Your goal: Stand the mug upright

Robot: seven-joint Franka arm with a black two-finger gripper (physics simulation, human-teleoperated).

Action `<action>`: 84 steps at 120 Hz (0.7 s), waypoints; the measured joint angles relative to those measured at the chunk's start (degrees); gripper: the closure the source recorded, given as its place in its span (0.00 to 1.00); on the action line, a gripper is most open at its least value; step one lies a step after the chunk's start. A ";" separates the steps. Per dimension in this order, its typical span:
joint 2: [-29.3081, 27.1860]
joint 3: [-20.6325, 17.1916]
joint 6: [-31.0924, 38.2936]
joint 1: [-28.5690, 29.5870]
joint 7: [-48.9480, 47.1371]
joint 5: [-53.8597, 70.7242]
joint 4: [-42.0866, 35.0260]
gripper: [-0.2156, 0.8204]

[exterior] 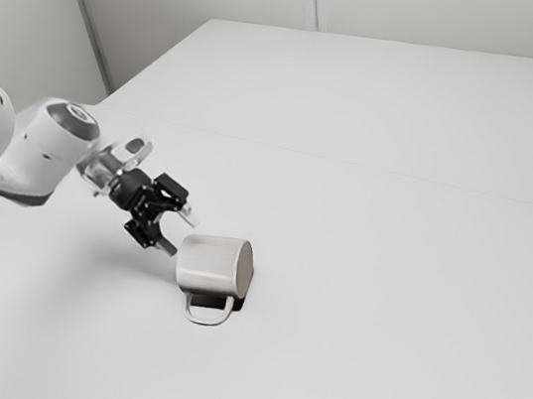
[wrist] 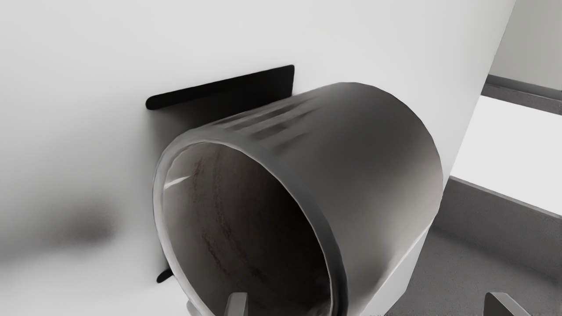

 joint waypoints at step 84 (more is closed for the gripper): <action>0.15 -6.40 -0.94 -0.10 5.99 -7.65 0.91 0.55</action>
